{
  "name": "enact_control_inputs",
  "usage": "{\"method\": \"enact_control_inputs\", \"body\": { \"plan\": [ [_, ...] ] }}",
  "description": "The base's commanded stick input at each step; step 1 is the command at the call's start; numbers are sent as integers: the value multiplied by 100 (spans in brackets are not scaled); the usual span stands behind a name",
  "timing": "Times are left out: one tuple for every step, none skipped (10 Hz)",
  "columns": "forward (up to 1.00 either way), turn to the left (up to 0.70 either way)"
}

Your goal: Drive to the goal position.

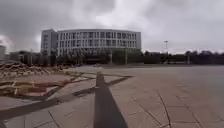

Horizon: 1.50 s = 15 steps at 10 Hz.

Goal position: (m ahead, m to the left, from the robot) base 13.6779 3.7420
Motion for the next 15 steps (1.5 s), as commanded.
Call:
{"method": "enact_control_inputs", "body": {
  "plan": [
    [67,0],
    [67,1],
    [67,2],
    [67,2],
    [67,7],
    [67,7],
    [67,7],
    [67,7],
    [66,7],
    [66,5],
    [66,3],
    [66,0],
    [66,0],
    [66,0],
    [66,0]
  ]
}}
